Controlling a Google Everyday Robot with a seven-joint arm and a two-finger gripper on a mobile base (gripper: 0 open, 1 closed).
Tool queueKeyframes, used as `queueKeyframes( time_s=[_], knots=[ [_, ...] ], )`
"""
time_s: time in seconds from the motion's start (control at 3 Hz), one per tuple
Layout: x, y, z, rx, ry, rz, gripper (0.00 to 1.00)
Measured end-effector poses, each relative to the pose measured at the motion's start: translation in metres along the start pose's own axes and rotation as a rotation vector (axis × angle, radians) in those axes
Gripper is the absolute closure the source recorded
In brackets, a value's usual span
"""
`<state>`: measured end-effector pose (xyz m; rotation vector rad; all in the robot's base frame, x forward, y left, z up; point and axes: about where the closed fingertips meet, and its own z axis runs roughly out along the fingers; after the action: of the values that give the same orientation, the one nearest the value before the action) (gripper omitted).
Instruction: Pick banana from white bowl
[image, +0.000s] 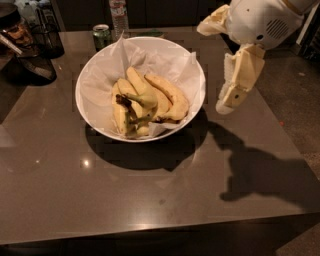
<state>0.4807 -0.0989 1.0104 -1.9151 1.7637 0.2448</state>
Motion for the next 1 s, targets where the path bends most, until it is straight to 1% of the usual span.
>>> queueKeyframes(
  time_s=[0.33,0.67,1.0],
  knots=[
    [-0.036,-0.004,0.019,-0.065,-0.065,-0.097,0.00],
    [-0.061,-0.011,0.038,-0.114,-0.098,-0.159,0.00],
    [-0.068,-0.023,0.066,-0.176,-0.118,-0.178,0.00]
  ],
)
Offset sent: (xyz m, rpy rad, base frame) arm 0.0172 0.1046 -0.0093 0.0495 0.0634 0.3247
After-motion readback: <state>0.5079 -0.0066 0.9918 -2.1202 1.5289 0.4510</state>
